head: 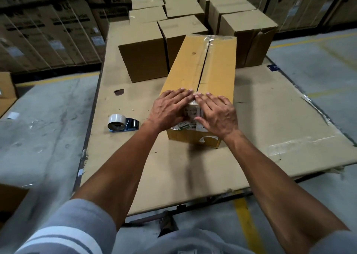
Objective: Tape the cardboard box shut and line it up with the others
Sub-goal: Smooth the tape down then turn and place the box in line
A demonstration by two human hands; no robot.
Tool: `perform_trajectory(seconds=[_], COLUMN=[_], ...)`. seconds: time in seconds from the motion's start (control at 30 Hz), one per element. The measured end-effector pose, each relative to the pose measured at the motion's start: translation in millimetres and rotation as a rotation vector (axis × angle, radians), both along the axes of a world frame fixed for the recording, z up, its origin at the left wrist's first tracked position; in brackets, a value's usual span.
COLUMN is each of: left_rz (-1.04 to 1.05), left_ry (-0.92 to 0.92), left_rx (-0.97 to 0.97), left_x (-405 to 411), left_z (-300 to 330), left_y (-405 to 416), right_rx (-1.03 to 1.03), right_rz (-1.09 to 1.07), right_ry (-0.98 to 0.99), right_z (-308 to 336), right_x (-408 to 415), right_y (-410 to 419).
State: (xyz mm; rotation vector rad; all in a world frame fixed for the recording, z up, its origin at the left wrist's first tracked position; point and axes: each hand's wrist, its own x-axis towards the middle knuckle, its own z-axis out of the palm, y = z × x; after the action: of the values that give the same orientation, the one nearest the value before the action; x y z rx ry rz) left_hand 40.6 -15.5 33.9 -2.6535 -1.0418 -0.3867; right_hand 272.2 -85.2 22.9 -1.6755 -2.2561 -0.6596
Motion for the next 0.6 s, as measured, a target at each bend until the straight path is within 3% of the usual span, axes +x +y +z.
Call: perform_trajectory(seconds=[0.6], left_rz=[-0.026], left_ry=[-0.007], left_rx=[-0.018], left_x=[-2], left_z=[2], left_y=[2], right_rx=[-0.081], right_rz=[-0.062], right_ry=[0.015], right_z=[8], right_x=[-7], right_y=[1])
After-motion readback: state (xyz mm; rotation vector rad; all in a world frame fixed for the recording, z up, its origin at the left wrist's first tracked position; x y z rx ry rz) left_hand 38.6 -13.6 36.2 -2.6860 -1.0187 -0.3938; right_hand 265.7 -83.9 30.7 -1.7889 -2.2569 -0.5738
